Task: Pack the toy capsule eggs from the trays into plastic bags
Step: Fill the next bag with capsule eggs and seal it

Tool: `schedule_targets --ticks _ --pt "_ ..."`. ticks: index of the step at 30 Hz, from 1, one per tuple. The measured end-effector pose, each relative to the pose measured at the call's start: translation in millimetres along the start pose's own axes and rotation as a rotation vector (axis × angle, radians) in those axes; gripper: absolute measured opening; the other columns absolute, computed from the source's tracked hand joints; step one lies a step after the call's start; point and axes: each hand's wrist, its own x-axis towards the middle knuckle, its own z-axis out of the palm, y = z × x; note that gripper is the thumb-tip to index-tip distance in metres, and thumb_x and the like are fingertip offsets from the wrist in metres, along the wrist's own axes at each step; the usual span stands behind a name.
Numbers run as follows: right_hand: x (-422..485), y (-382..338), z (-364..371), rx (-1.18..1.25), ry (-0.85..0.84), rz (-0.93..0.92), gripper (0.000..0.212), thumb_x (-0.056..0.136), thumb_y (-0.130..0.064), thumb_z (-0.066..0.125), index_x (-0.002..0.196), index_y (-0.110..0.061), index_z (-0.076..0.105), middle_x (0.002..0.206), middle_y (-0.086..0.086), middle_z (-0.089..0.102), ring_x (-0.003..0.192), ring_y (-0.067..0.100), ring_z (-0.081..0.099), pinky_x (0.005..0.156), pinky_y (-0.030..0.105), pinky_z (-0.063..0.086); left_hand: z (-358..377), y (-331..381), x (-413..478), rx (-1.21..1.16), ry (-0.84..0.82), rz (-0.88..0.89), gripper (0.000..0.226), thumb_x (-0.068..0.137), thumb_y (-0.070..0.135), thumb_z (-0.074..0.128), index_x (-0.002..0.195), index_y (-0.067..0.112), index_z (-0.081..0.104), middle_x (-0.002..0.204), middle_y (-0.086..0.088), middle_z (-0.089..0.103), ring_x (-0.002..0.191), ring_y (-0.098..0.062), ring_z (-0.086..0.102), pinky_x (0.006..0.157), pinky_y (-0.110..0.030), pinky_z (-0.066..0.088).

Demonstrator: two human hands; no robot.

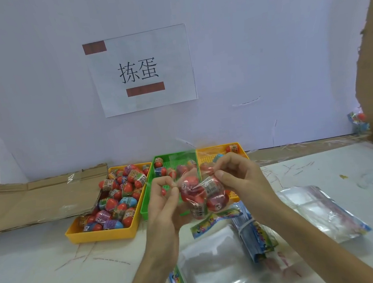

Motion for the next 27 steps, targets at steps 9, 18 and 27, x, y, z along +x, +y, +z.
schedule_targets --ticks 9,18,27 --pt "14 4 -22 0.186 0.123 0.065 0.037 0.098 0.006 0.054 0.076 -0.02 0.069 0.073 -0.005 0.061 0.059 0.011 0.051 0.052 0.024 0.046 -21 10 11 -0.185 -0.007 -0.007 0.02 0.093 0.039 0.062 0.102 0.024 0.052 0.142 -0.005 0.062 0.121 -0.036 0.066 0.089 -0.046 0.06" --pt "6 4 -7 0.162 -0.118 0.166 0.033 0.099 0.002 0.056 0.08 -0.02 0.072 0.09 0.014 0.056 0.079 0.026 0.048 0.068 0.035 0.04 0 -9 2 0.007 -0.178 -0.175 0.075 0.07 0.051 0.088 0.135 0.024 0.062 0.129 -0.01 0.07 0.114 -0.029 0.069 0.085 -0.033 0.059" --pt "0 9 5 0.155 -0.156 0.205 0.015 0.097 -0.011 0.063 0.098 -0.017 0.076 0.091 -0.002 0.065 0.077 0.011 0.057 0.073 0.022 0.051 0 -3 1 0.016 0.044 -0.059 0.026 0.083 0.028 0.064 0.107 0.029 0.074 0.104 -0.006 0.077 0.077 -0.023 0.073 0.054 -0.035 0.058"
